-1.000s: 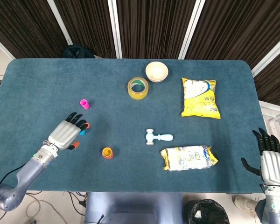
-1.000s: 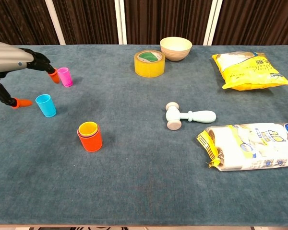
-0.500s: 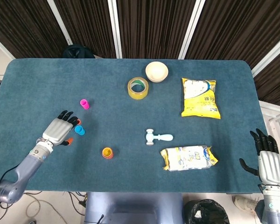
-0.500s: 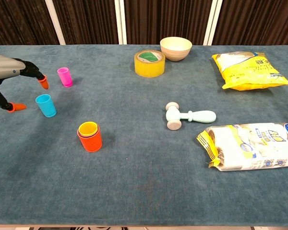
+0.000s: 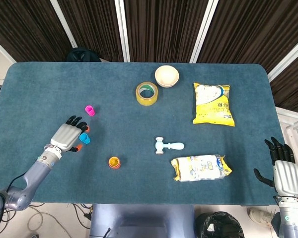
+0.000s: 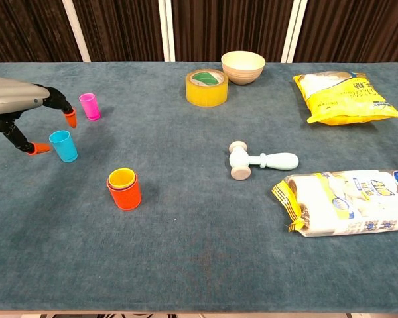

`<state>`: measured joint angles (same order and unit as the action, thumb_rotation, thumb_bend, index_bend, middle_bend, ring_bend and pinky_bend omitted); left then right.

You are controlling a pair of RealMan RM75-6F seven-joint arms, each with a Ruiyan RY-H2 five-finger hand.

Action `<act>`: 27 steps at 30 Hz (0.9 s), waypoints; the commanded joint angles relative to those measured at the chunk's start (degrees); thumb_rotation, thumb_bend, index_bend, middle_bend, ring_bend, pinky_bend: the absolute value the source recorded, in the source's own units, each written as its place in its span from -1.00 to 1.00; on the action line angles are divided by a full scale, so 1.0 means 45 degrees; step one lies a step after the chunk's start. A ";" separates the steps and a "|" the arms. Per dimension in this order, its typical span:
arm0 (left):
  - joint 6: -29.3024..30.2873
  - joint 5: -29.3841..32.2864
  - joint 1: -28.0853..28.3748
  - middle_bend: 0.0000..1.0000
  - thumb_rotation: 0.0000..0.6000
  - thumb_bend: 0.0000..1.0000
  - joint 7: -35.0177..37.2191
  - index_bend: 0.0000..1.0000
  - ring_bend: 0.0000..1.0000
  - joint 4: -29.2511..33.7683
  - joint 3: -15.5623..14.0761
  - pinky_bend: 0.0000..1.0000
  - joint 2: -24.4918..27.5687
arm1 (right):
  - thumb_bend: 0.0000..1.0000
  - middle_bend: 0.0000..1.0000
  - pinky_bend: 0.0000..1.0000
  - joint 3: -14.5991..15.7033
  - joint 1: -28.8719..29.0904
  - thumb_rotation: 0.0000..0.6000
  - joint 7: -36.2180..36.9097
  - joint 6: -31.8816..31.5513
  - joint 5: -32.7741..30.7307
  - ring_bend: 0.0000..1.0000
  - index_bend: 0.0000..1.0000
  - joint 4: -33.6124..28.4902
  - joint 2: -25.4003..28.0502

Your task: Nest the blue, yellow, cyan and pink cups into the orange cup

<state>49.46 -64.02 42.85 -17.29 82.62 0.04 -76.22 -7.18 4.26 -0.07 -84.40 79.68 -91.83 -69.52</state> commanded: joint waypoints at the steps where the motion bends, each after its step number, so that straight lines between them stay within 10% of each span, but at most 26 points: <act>1: -0.0087 0.0051 0.0005 -0.65 1.00 -0.41 0.0005 -0.30 -1.00 -0.0067 0.0027 -0.98 -0.0090 | -0.35 -0.91 -0.99 -0.0007 -0.0004 1.00 0.0021 -0.0004 -0.0007 -0.81 -0.79 -0.0004 0.0011; 27: -0.0268 0.0280 0.0018 -0.64 1.00 -0.39 -0.0340 -0.15 -1.00 -0.0489 0.0248 -0.98 -0.0404 | -0.35 -0.91 -0.99 0.0035 0.0035 1.00 -0.0048 0.0121 -0.0035 -0.81 -0.79 0.0050 -0.0058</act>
<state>48.28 -62.79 42.95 -18.79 80.45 1.15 -78.01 -7.03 4.41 -0.29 -83.88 79.53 -91.62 -69.78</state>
